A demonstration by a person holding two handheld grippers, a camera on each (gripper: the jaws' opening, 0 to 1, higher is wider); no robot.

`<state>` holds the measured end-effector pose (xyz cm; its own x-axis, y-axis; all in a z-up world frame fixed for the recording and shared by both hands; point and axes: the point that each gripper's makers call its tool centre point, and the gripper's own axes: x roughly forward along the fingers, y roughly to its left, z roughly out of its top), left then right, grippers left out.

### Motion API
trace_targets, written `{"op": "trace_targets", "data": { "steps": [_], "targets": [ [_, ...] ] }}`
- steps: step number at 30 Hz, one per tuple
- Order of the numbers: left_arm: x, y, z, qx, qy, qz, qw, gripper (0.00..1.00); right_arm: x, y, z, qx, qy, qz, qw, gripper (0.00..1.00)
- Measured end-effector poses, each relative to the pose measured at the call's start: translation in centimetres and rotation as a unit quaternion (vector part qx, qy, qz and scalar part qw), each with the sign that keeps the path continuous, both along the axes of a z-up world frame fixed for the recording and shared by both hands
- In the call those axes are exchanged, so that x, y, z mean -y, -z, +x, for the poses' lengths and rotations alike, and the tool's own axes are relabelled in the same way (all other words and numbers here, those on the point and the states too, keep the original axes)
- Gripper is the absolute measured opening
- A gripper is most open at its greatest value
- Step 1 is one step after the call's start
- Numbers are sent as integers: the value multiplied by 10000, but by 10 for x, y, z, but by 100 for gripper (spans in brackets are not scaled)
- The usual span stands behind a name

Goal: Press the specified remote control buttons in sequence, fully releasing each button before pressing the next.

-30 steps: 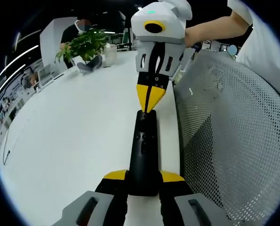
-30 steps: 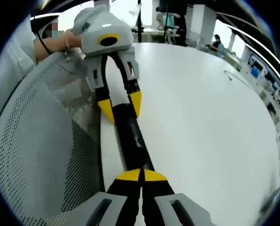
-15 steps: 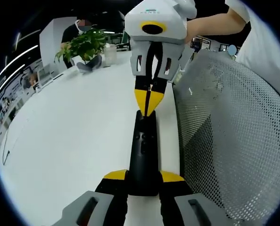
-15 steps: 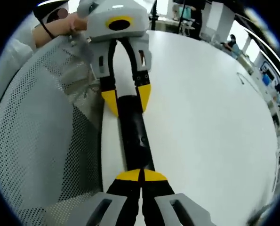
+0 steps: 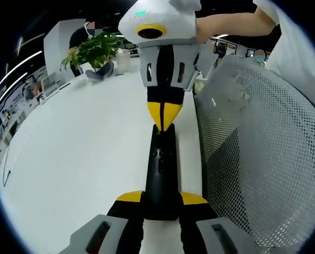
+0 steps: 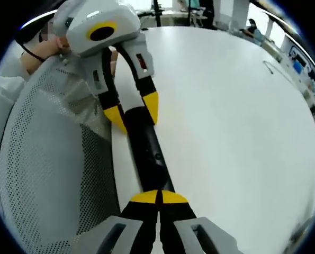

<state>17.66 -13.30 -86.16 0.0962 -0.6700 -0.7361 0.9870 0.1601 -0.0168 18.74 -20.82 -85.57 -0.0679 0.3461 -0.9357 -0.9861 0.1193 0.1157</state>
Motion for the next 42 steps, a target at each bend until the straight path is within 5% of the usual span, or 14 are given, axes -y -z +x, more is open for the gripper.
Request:
{"op": "trace_targets", "data": {
  "steps": [4,12,17,22,24,29,42],
  "targets": [
    [0,0,1,-53,4,-84,10000,24,1,-1,1,-238,407,261,9985,0],
    [0,-1,0,-62,-19,-204,9998,24,2,-3,-2,212,487,740,9958,0],
    [0,-1,0,-48,-15,-210,9998,24,1,-5,2,-538,1096,1006,9874,0],
    [1,-1,0,-63,-8,-232,9997,24,-13,-8,-3,-292,698,1012,9920,0],
    [1,-1,0,-65,-10,-239,9997,24,-6,-1,-3,-40,377,592,9975,0],
    [1,-1,0,-67,-9,-244,9997,24,-9,-1,-4,248,-102,514,9983,0],
    [1,-1,1,-58,15,-257,9997,24,-9,0,-3,495,-549,192,9971,0]
  ]
}}
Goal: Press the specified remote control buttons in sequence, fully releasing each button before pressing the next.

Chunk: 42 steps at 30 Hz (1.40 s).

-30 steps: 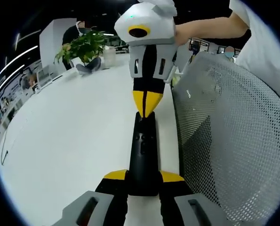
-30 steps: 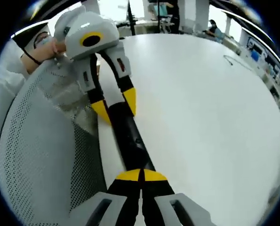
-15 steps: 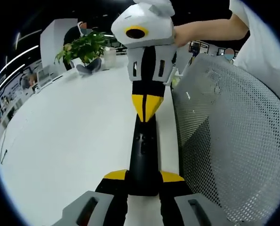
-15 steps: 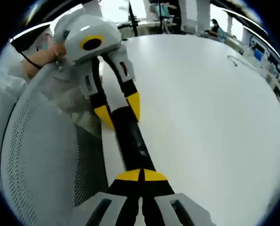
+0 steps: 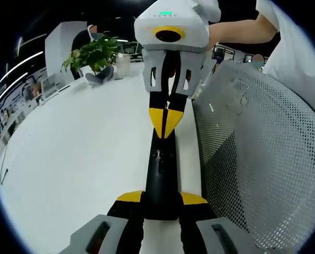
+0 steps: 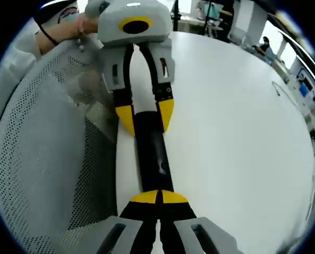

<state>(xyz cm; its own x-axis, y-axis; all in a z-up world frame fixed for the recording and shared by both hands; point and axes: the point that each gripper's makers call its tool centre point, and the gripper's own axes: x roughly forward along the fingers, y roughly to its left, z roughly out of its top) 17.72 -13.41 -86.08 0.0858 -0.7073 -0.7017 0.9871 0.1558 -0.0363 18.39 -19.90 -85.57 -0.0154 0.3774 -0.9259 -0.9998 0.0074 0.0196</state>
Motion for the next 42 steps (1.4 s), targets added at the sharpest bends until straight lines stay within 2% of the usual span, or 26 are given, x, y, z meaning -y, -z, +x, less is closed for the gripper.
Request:
{"op": "trace_targets", "data": {
  "steps": [4,7,8,12,14,21,28,33,35,36,37,39,42],
  "targets": [
    [0,0,0,1,6,3,10000,24,1,0,0,-11,8,68,10000,0],
    [0,0,0,4,10,6,10000,24,1,0,-1,147,-113,219,9996,0],
    [0,0,0,6,9,7,10000,24,0,-1,0,284,-118,401,9987,0],
    [0,0,-1,96,83,87,9999,24,1,-3,0,358,516,1137,9915,0],
    [0,0,-1,110,95,102,9998,24,1,-3,1,365,686,1292,9886,0],
    [0,0,-1,108,84,89,9999,24,-1,-3,-1,619,503,1187,9897,0],
    [0,1,-1,179,165,126,9996,24,0,-3,-1,675,319,1164,9904,0],
    [0,0,-1,203,230,106,9995,24,0,-4,-2,623,366,1182,9904,0],
    [0,0,-1,202,243,77,9995,24,0,-4,-2,684,188,1100,9914,0],
    [0,0,-1,210,236,58,9995,24,-2,-4,-2,776,-256,1055,9911,0],
    [0,0,-2,222,234,39,9995,24,-7,-5,-4,774,-485,1169,9889,0],
    [1,0,-2,222,212,15,9995,24,-9,-1,-6,529,-508,1095,9913,0],
    [1,0,-1,223,164,9,9996,24,-8,-3,-4,610,-680,981,9910,0]
  ]
}}
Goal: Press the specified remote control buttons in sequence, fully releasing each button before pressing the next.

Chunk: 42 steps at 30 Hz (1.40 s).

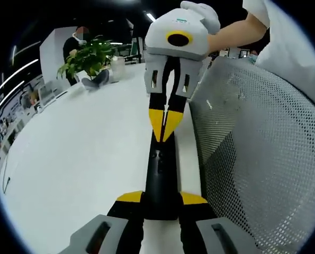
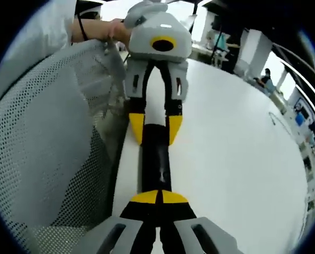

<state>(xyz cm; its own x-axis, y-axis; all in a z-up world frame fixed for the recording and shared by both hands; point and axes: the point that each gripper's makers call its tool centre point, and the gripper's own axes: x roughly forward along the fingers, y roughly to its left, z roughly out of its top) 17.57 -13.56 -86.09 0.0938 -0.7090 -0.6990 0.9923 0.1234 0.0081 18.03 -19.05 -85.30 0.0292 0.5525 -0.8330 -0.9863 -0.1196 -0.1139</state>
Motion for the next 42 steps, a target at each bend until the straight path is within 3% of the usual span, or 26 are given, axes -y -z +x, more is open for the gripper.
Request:
{"op": "trace_targets", "data": {
  "steps": [3,7,10,13,18,22,24,28,31,34,37,40,42],
  "targets": [
    [0,0,0,5,-38,4,10000,24,0,1,-1,7,35,-100,9999,0],
    [1,0,-2,64,-133,61,9999,24,0,3,-3,197,-464,-623,9968,0],
    [1,1,-6,79,-250,56,9996,24,0,4,-3,-111,-437,-917,9948,0],
    [1,1,-4,74,-213,58,9997,24,-1,5,-1,-336,-38,-1161,9927,0],
    [2,1,-3,50,-286,-4,9996,24,-1,8,0,-142,-310,-1683,9852,0],
    [3,1,-4,86,-402,49,9991,24,0,9,0,13,-587,-1829,9814,0],
    [2,1,-3,7,-517,1,9987,24,1,8,0,3,-660,-1795,9815,0],
    [3,0,-3,7,-487,-8,9988,24,1,7,2,-338,-566,-1574,9853,0],
    [3,1,-3,-8,-495,-72,9987,24,2,6,-1,-392,-782,-1409,9861,0],
    [4,1,-4,-25,-477,-88,9988,24,1,5,0,-544,-207,-934,9939,0],
    [7,1,-3,-19,-480,-136,9988,24,1,4,0,-537,324,-440,9971,0],
    [7,2,-3,-44,-478,-127,9988,24,1,2,0,-471,831,-129,9953,0],
    [6,2,-3,-53,-449,-182,9988,24,-1,2,3,-605,1305,234,9893,0]
  ]
}}
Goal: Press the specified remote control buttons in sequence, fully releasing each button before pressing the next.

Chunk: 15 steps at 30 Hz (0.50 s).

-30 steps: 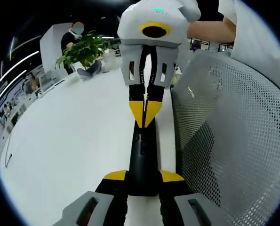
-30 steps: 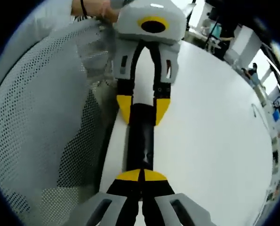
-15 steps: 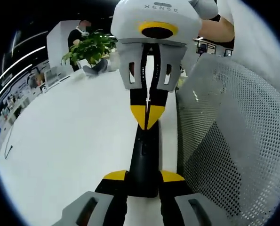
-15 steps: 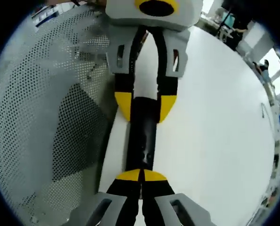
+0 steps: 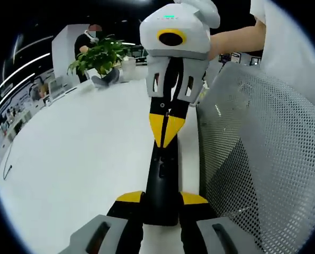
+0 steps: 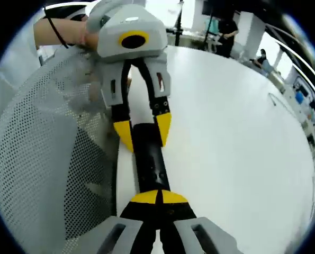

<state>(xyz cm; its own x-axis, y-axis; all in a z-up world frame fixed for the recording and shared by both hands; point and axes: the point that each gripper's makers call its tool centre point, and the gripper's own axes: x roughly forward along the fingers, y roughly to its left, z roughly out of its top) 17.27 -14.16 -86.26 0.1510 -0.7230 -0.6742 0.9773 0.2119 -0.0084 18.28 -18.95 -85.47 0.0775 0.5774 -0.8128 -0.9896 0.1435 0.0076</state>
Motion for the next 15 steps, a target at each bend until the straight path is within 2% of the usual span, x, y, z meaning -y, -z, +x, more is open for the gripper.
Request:
{"op": "trace_targets", "data": {
  "steps": [1,3,4,9,11,12,13,14,15],
  "targets": [
    [1,0,0,-2,18,-19,10000,24,0,0,0,-34,90,61,9999,0],
    [1,0,0,0,53,-13,10000,24,1,-2,2,-179,670,445,9966,0],
    [1,0,0,-1,75,-16,10000,24,1,-2,1,-138,662,446,9967,0],
    [2,0,0,10,126,-22,9999,24,-4,-6,2,157,436,322,9984,0],
    [2,0,0,5,113,-39,9999,24,-11,-15,5,559,93,380,9977,0],
    [2,0,0,4,115,-43,9999,24,-10,-14,6,745,-143,141,9970,0],
    [2,0,0,10,125,-44,9999,24,-10,-11,5,793,-275,16,9965,0],
    [2,0,0,10,128,-46,9999,24,-10,-6,2,736,-346,-93,9966,0],
    [2,0,0,9,117,-48,9999,24,-5,5,-3,636,-466,-413,9960,0]
  ]
}}
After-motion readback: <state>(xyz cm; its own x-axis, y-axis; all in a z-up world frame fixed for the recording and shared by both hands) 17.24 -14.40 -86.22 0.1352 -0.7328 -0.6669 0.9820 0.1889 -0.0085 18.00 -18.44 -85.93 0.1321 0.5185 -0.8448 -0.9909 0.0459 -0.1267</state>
